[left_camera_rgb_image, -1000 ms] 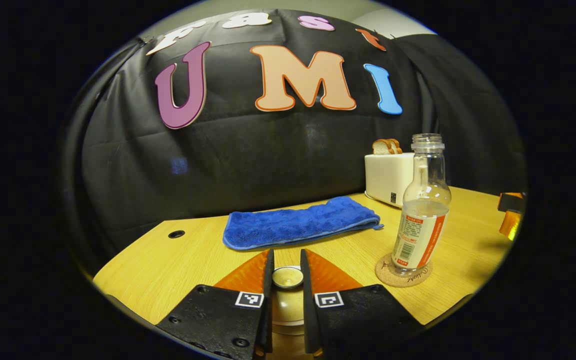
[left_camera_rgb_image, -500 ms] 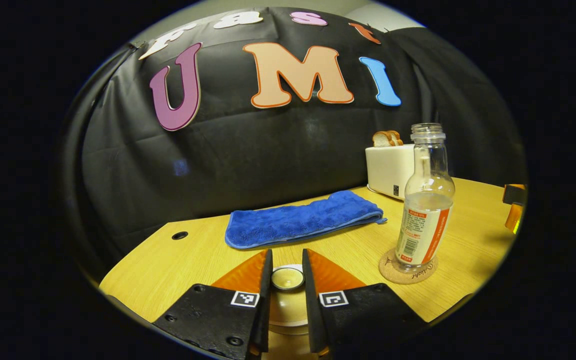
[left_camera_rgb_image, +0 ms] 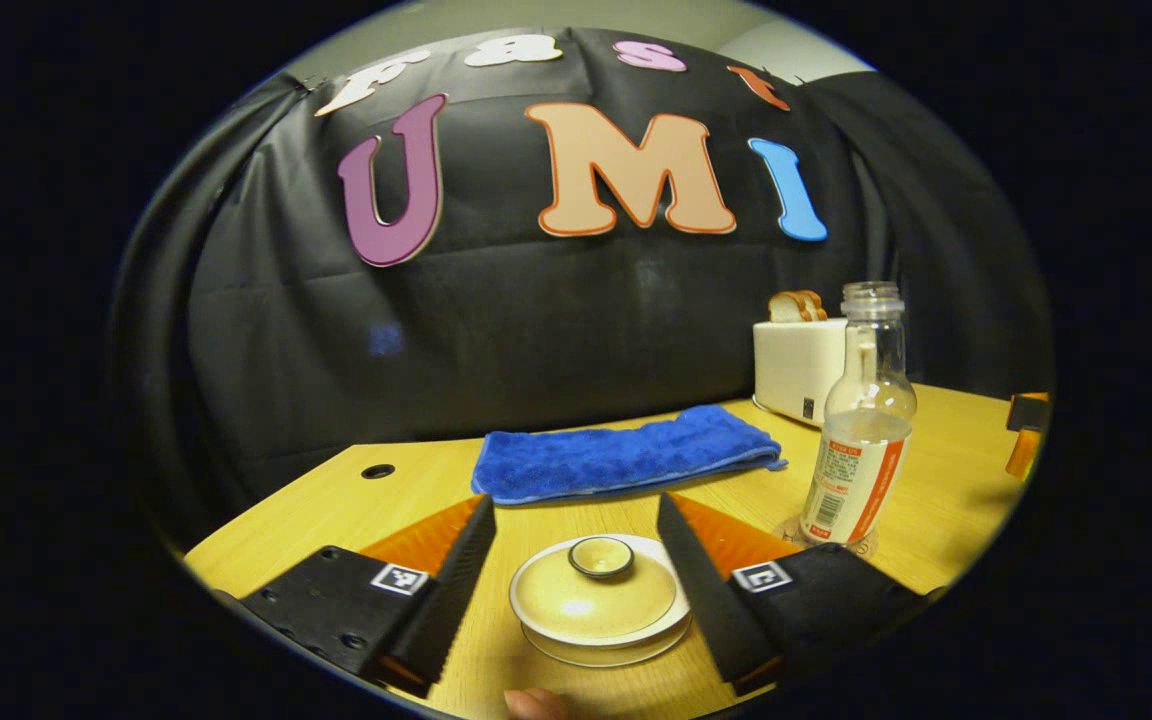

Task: Open the teacup lid with one hand, grasp the water bottle and pour water into the teacup with the other hand; after pouring, place the water bottle on the coaster and then close the teacup lid.

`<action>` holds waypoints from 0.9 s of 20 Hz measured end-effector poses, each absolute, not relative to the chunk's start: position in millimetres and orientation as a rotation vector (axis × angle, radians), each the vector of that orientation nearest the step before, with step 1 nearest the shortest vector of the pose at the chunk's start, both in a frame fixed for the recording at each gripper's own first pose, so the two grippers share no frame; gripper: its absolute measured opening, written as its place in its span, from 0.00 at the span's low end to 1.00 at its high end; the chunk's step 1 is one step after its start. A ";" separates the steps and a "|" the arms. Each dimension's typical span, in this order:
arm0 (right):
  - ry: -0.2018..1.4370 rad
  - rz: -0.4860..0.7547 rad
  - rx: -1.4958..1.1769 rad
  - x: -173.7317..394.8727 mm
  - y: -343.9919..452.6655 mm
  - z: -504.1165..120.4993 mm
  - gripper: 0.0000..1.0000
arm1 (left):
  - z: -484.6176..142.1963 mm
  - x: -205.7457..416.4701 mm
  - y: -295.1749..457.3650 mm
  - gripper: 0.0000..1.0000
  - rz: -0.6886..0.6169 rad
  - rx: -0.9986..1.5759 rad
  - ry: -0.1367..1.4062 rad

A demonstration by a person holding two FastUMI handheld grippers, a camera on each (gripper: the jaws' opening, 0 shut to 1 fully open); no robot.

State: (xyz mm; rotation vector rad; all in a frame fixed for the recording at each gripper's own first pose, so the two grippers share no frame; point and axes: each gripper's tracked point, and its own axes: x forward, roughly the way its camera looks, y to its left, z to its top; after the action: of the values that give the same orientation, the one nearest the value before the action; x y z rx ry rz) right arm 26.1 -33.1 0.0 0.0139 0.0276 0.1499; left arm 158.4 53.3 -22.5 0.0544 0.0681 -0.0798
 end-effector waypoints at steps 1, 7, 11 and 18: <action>0.027 0.143 0.014 26.2 -34.9 0.7 0.93 | -11.2 151.3 55.6 0.99 -0.081 0.021 0.027; 0.024 0.065 0.011 26.5 -47.8 1.5 0.89 | -12.1 129.8 58.3 0.96 -0.038 -0.014 0.026; 0.023 0.063 0.010 19.5 -38.2 1.3 0.88 | -10.6 102.3 52.7 0.95 -0.011 -0.010 0.022; 0.021 -0.007 0.009 -3.7 -23.2 1.9 0.93 | -7.2 41.2 26.3 0.96 -0.014 -0.007 0.020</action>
State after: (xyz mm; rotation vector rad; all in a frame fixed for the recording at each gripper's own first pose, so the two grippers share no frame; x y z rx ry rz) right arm -3.7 -23.2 1.9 0.0089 0.0211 -0.0067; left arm 41.2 26.3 -7.2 -0.0066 0.0201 -0.0139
